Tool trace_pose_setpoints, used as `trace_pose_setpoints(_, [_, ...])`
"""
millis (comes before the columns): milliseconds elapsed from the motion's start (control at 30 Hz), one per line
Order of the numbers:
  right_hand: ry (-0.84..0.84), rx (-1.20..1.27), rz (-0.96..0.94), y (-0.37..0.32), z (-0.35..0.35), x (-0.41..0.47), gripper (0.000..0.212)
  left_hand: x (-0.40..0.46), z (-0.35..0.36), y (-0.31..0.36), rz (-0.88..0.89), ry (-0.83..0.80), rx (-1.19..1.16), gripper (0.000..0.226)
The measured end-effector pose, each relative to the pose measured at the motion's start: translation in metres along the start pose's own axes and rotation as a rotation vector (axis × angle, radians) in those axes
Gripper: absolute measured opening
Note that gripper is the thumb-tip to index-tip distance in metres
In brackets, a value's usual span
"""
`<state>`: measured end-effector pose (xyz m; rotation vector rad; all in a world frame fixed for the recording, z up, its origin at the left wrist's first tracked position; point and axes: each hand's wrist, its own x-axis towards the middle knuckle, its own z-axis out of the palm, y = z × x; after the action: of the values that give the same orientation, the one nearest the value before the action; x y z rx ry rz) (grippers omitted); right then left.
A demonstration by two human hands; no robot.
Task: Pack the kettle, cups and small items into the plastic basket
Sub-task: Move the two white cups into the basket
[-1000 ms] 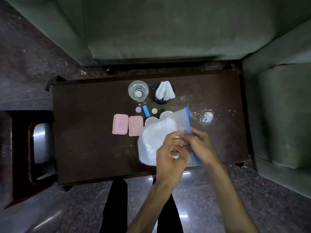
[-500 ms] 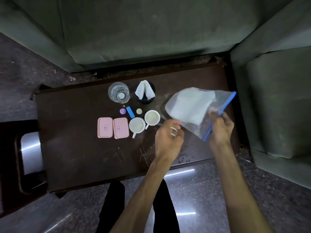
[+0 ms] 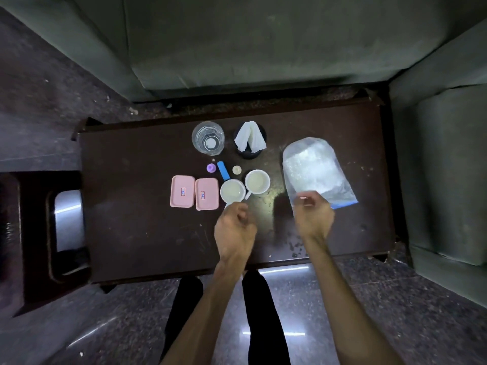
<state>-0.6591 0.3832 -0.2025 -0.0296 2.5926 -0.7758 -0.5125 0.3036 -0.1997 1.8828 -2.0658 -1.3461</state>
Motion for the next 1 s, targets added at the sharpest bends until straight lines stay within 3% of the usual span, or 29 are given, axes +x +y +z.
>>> trace_pose_setpoints(67, [-0.189, -0.169, -0.319, -0.014, 0.01, -0.005, 0.018, 0.01, -0.006, -0.006, 0.068, 0.027, 0.142, 0.025])
trace_pose_setpoints(133, [-0.341, -0.398, -0.508, -0.026, 0.025, -0.006, 0.035, 0.024, -0.01, -0.008, 0.11, -0.024, 0.314, 0.034])
trace_pose_setpoints(233, [-0.455, -0.639, -0.571, -0.03, 0.047, -0.005, 0.048, 0.045, -0.01, -0.011, 0.124, -0.143, 0.556, 0.043])
trace_pose_setpoints(333, [-0.436, -0.641, -0.556, -0.029, 0.056, -0.001, 0.038, 0.055, -0.007, -0.018, 0.18, -0.199, 0.694, 0.033])
trace_pose_setpoints(500, [-0.397, -0.635, -0.621, -0.029, 0.05, -0.01, 0.026, 0.051, -0.01, -0.024, 0.274, -0.204, 0.633, 0.026])
trace_pose_setpoints(633, [-0.382, -0.629, -0.639, -0.037, 0.033, -0.037, 0.022, 0.027, -0.032, -0.032, 0.252, -0.202, 0.513, 0.028])
trace_pose_setpoints(800, [-0.358, -0.586, -0.676, -0.069, 0.032, -0.086, 0.022, -0.005, -0.087, -0.048, 0.228, -0.024, 0.283, 0.01])
trace_pose_setpoints(900, [-0.371, -0.576, -0.745, -0.102, 0.053, -0.121, 0.021, -0.009, -0.131, -0.064, 0.146, 0.095, 0.202, 0.027])
trace_pose_setpoints(1000, [-0.409, -0.548, -0.843, -0.142, 0.088, -0.158, 0.02, 0.0, -0.18, -0.09, 0.082, 0.232, 0.165, 0.03])
